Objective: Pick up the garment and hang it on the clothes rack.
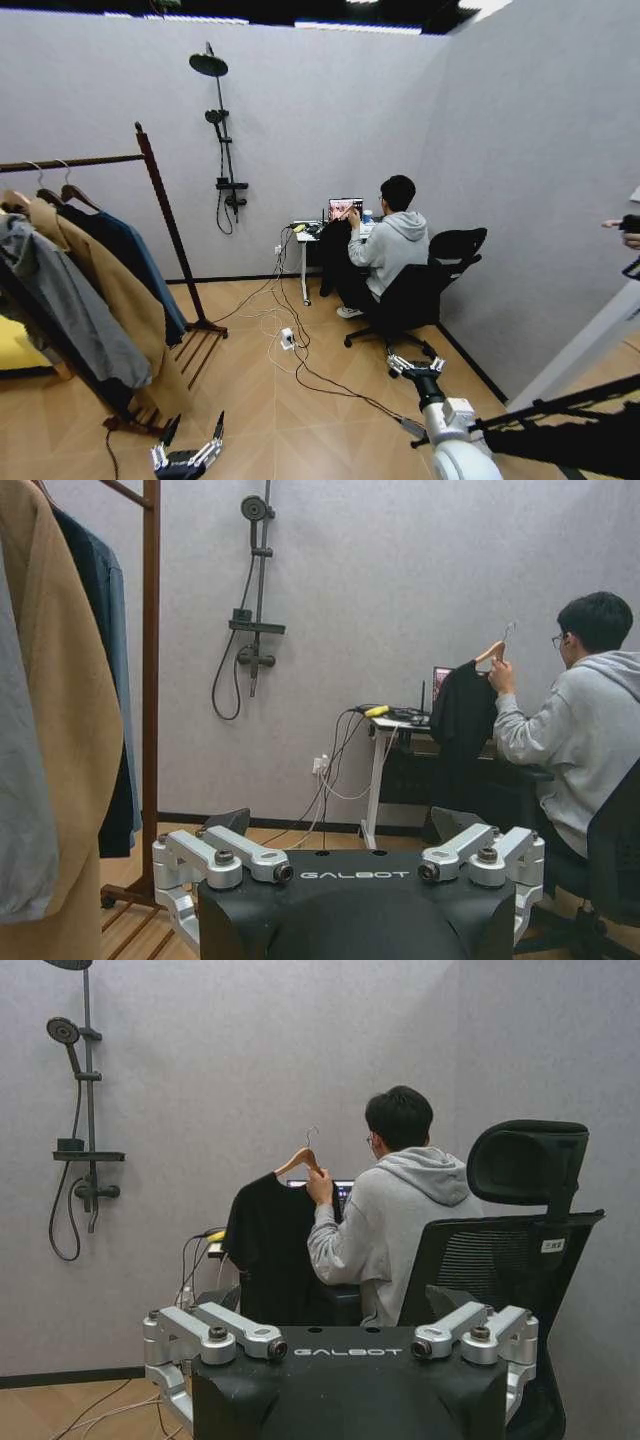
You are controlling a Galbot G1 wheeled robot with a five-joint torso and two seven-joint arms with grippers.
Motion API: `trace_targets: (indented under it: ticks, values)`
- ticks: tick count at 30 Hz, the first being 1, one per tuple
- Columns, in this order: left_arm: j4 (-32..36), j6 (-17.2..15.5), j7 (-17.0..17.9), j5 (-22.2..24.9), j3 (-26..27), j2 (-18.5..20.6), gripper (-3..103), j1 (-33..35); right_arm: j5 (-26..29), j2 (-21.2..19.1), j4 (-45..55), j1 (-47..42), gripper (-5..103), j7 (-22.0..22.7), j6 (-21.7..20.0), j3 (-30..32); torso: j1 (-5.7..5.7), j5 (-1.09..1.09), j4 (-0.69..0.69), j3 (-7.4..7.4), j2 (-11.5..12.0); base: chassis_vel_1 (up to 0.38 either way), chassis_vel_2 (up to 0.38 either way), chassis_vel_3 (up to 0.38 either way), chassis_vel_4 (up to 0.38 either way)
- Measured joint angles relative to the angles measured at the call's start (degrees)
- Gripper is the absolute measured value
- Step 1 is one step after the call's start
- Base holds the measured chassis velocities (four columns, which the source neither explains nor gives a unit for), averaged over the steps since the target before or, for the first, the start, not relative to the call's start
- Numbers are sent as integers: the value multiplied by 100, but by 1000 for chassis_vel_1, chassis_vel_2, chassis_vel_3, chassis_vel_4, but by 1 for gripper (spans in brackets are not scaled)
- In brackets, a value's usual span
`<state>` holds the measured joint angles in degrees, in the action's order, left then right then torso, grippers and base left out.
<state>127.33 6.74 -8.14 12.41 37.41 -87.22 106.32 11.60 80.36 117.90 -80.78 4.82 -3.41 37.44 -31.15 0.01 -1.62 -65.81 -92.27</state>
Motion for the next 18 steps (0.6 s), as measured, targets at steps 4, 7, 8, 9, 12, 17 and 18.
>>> trace_targets:
  ticks: [4,7,8,9,12,17,18]
  values:
    - [0,0,0,0,0,0,100,0,-7,1,-18,-4,100,-7,22,-9,0,-1,1,0,0,176,-166,-165,180]
    - [0,0,0,0,0,0,100,0,-10,5,-22,-4,100,-14,25,-13,0,0,1,0,0,175,-193,-176,169]
    - [-1,0,0,0,0,0,100,0,-11,5,-22,-3,100,-15,26,-15,0,-1,0,0,0,159,-194,-168,162]
    - [0,0,0,0,0,0,100,0,-13,9,-22,-1,100,-17,26,-17,1,-1,-1,0,-1,127,-168,-168,144]
    - [0,0,0,0,0,0,100,0,-27,18,-22,1,100,-18,26,-26,0,0,0,0,0,151,-156,-163,156]
    - [0,0,0,0,0,0,100,0,-37,30,-6,-2,100,-20,26,-45,0,-1,1,0,0,148,-151,-153,176]
    - [0,0,0,0,0,0,100,0,-41,35,-1,-1,100,-20,26,-48,0,-1,2,0,0,175,-147,-136,149]
